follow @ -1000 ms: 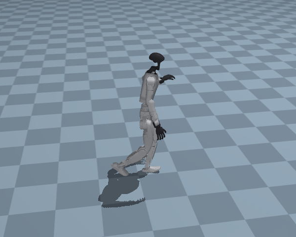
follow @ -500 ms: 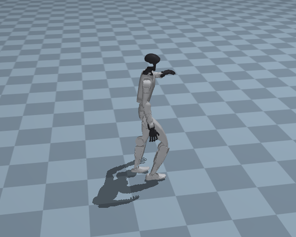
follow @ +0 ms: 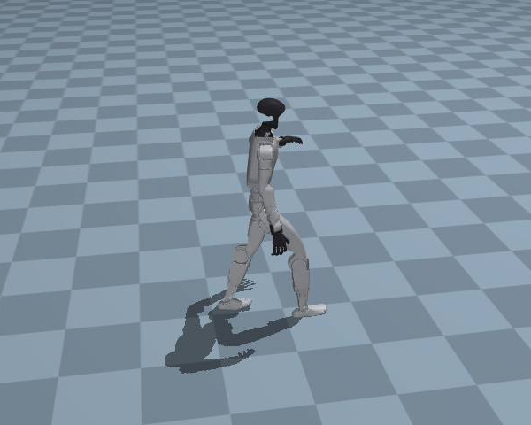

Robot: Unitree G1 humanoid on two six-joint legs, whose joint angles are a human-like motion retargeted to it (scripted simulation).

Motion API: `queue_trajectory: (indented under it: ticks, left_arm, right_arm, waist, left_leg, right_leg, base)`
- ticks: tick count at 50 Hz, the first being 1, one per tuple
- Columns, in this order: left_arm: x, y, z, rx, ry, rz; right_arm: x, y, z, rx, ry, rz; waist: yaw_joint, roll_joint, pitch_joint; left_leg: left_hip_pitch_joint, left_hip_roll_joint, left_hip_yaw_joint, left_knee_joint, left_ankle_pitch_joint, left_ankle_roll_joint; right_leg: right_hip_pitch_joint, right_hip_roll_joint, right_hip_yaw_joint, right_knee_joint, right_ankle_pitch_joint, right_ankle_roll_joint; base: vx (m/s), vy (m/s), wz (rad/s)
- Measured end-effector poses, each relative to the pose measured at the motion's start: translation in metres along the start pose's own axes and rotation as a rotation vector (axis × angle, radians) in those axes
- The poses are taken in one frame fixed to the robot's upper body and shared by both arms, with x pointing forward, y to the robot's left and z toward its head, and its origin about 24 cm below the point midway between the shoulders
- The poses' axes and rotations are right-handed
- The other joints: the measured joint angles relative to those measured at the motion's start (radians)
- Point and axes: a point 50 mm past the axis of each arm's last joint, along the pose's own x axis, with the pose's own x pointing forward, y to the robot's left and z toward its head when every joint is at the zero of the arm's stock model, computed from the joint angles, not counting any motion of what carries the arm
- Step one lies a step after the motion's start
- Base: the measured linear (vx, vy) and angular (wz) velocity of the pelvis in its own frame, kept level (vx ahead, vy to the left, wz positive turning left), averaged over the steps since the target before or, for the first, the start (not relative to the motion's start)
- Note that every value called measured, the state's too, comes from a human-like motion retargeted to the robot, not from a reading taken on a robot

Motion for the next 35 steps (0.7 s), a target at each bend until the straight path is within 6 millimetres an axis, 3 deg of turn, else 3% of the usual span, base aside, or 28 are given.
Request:
queue_trajectory:
  ticks: [6, 15, 18, 21, 23, 28, 35]
  left_arm:
    - [-0.007, -0.004, -0.008, -0.006, 0.033, -0.027]
    - [-0.008, 0.009, -0.026, 0.001, 0.091, -0.022]
    - [-0.01, 0.015, -0.033, 0.02, 0.109, -0.013]
    - [-0.013, 0.021, -0.04, 0.048, 0.125, -0.004]
    - [-0.016, 0.024, -0.044, 0.07, 0.132, 0.002]
    - [-0.021, 0.033, -0.05, 0.114, 0.138, 0.019]
    - [-0.021, 0.046, -0.048, 0.156, 0.105, 0.064]
  right_arm:
    - [0.0, -0.005, 0.008, 0.051, -0.036, -0.026]
    - [-0.001, -0.018, 0.026, 0.142, -0.102, -0.052]
    - [-0.001, -0.018, 0.026, 0.161, -0.109, -0.049]
    - [-0.001, -0.016, 0.027, 0.177, -0.113, -0.038]
    - [-0.001, -0.015, 0.024, 0.184, -0.11, -0.033]
    - [-0.001, -0.011, 0.02, 0.196, -0.097, -0.012]
    - [0.0, -0.006, 0.01, 0.201, -0.064, 0.006]
  waist:
    - [0.0, 0.003, -0.011]
    - [-0.034, 0.023, -0.01]
    - [-0.033, 0.035, -0.003]
    - [-0.026, 0.055, 0.002]
    - [-0.018, 0.059, 0.005]
    - [0.013, 0.052, 0.014]
    - [0.074, 0.037, 0.014]
  left_leg:
    - [0.019, 0.014, 0.015, 0.049, -0.024, -0.014]
    - [-0.029, 0.079, 0.174, 0.247, 0.047, -0.141]
    - [-0.074, 0.101, 0.199, 0.376, 0.136, -0.2]
    - [-0.152, 0.123, 0.214, 0.537, 0.352, -0.309]
    - [-0.204, 0.138, 0.242, 0.644, 0.431, -0.345]
    - [-0.362, 0.208, 0.35, 0.916, 0.447, -0.331]
    - [-0.565, 0.297, 0.451, 1.082, 0.296, -0.249]
  right_leg:
    - [0.024, -0.003, -0.056, 0.033, -0.078, -0.053]
    - [0.048, 0.018, -0.103, 0.121, -0.255, -0.147]
    - [0.065, 0.041, -0.106, 0.141, -0.288, -0.176]
    - [0.088, 0.075, -0.113, 0.14, -0.314, -0.204]
    - [0.109, 0.087, -0.111, 0.142, -0.335, -0.218]
    - [0.172, 0.1, -0.11, 0.113, -0.377, -0.235]
    - [0.273, 0.111, -0.106, 0.023, -0.401, -0.23]
  base:
    - [0.34, -0.05, 0.12]
    - [0.36, -0.06, 0.25]
    - [0.35, -0.09, 0.04]
    - [0.32, -0.09, -0.01]
    - [0.31, -0.08, -0.02]
    - [0.27, -0.07, 0.0]
    - [0.19, -0.06, -0.07]
